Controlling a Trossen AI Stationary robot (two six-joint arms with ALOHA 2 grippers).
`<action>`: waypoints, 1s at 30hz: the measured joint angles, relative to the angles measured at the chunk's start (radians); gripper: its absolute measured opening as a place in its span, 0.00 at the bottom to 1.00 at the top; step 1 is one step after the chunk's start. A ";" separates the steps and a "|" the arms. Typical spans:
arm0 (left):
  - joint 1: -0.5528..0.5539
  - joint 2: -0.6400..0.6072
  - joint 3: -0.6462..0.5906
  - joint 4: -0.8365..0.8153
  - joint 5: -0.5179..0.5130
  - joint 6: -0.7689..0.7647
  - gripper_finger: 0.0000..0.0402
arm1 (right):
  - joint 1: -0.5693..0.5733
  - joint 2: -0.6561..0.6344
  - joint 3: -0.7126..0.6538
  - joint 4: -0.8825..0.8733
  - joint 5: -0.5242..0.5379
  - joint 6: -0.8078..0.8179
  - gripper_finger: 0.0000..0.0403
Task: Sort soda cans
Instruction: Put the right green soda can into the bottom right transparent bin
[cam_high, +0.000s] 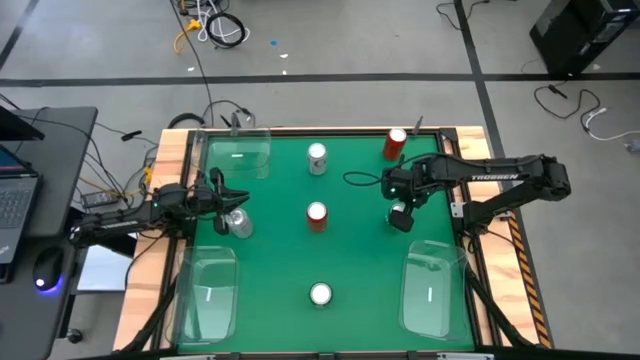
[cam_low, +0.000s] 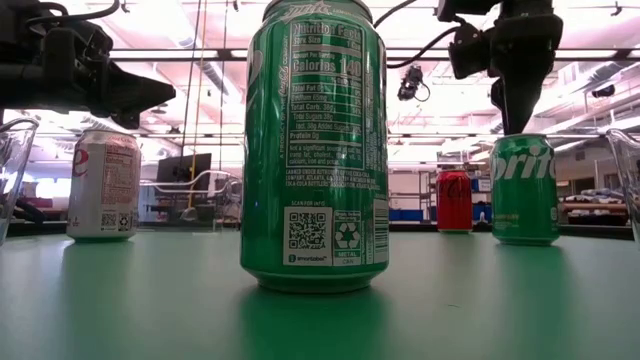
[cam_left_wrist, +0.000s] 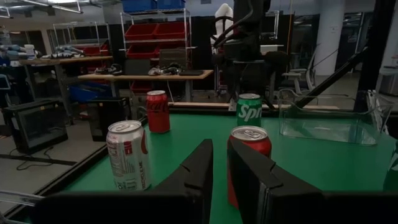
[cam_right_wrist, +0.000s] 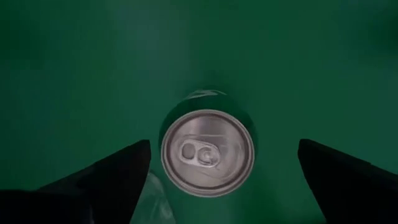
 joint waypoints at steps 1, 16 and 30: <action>0.000 0.000 0.000 0.000 0.000 0.000 0.15 | 0.000 0.006 0.000 0.001 0.002 0.000 0.98; 0.000 0.000 0.000 -0.004 0.000 0.000 0.15 | 0.022 0.204 0.001 0.006 0.013 -0.075 0.85; 0.000 0.000 0.000 -0.037 0.000 -0.001 0.15 | 0.057 0.145 0.220 -0.251 -0.001 -0.018 0.72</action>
